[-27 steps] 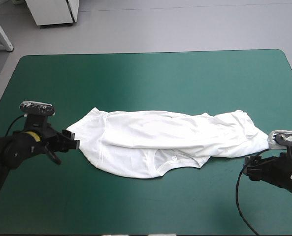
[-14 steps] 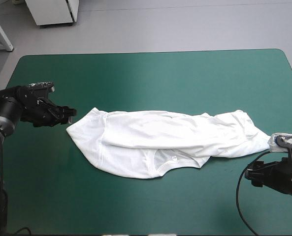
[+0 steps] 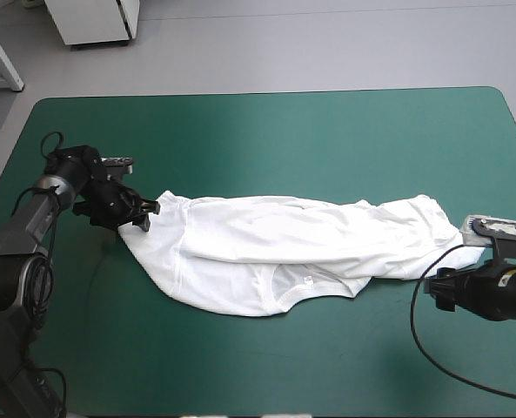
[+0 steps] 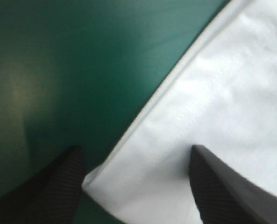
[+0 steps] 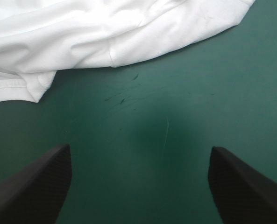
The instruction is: Fold the cloth
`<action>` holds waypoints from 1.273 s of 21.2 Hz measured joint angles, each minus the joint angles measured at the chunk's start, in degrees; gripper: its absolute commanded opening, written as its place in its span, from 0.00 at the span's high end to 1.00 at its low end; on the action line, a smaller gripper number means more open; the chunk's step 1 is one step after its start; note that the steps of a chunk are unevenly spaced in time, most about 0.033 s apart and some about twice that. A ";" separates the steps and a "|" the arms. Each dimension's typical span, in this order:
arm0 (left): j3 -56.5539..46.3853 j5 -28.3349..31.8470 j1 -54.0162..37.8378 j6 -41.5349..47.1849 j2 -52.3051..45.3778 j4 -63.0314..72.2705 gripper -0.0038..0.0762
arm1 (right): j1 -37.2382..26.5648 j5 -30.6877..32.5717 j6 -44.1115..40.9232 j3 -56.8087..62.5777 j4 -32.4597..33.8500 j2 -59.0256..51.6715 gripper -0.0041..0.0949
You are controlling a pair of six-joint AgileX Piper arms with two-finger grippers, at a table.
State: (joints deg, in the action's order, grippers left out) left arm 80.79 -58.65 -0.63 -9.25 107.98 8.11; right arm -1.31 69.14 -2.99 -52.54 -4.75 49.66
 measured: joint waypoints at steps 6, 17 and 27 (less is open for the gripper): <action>0.68 0.27 1.19 -0.47 1.30 -1.46 0.96 | 0.89 -3.75 0.65 -0.11 -4.71 10.67 0.21; 0.68 0.41 1.27 -1.53 1.30 0.44 0.96 | 26.43 -20.57 -18.07 -0.11 0.72 29.94 0.22; 0.68 0.74 1.27 -1.75 1.37 0.22 0.96 | 29.11 -20.82 -20.32 -1.72 4.09 39.05 0.86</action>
State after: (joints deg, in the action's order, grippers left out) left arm 81.48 -57.92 0.64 -11.00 109.35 8.34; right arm 27.80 48.32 -23.31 -54.26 -0.66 88.71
